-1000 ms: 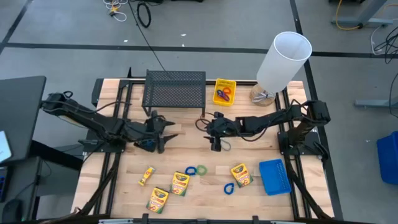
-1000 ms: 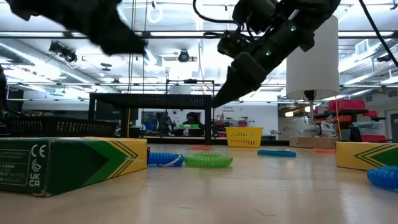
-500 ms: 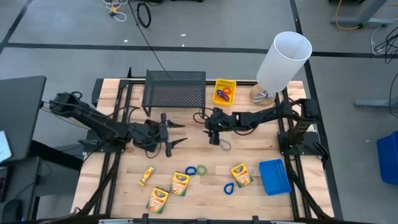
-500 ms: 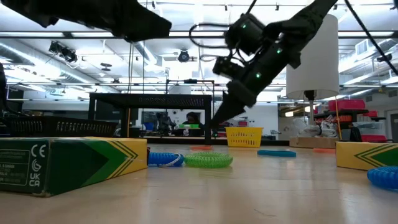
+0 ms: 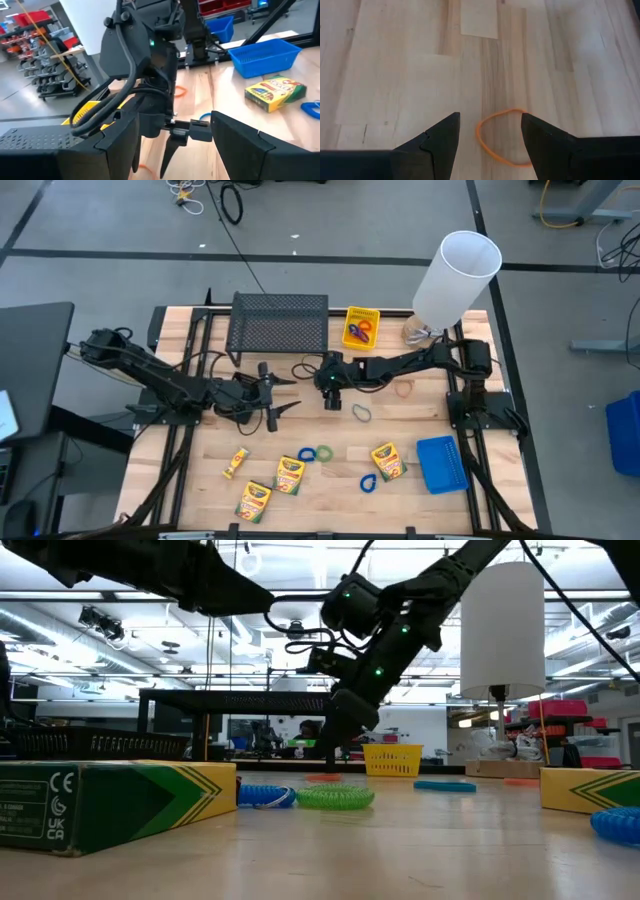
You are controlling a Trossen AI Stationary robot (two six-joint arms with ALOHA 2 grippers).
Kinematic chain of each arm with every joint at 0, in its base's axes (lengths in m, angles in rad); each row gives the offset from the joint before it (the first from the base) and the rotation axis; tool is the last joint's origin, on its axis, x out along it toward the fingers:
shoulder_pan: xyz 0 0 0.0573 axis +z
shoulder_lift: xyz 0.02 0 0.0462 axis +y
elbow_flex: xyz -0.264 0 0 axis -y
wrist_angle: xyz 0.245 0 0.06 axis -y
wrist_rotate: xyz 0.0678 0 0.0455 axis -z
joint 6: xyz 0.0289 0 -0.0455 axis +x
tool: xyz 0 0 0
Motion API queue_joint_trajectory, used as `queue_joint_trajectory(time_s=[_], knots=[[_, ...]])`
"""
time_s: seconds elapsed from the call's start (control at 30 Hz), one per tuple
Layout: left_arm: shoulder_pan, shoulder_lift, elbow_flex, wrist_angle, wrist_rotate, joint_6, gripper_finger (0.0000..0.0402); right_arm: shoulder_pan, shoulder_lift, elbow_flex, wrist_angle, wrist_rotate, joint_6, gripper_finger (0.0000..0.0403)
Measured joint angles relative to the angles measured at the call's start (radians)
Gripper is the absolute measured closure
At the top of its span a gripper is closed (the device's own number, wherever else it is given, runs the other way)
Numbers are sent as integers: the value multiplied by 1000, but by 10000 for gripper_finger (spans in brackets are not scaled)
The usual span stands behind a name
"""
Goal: Pick & Place Office Desk Supplies
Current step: Put the left orange rubber band into the black bin
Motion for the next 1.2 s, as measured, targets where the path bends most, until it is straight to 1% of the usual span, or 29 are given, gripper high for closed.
queue_joint_trajectory(time_s=[0.27,0.47,0.67,0.73,0.8,0.87,0.9,0.93,1.0,1.03,1.1,1.2], knots=[[-14,-1,0,3,-2,1,147,-7,13,5,-32,-25,0,181],[-56,-2,0,66,-2,58,147,18,18,4,-35,-29,21,181],[-74,-3,0,92,-1,69,147,19,20,5,-63,-52,35,190],[-74,-3,0,92,-2,69,147,19,19,5,-63,-80,36,199],[-74,-3,0,92,-2,69,147,25,17,5,-59,-129,43,207],[-74,-3,0,91,-2,68,147,45,17,5,-58,-136,47,214],[-74,-3,0,91,-2,68,147,59,18,4,-61,-135,54,216],[-74,-3,0,91,-2,68,147,69,23,1,-82,-169,76,217],[-74,-3,0,90,-1,68,147,83,30,-7,-101,-178,84,218],[-73,-3,0,89,-2,69,147,83,32,-6,-94,-208,97,218],[-73,-3,0,87,-1,68,147,85,43,-4,-96,-202,113,215],[-74,-3,0,85,-2,68,147,88,41,-4,-111,-157,115,204]])
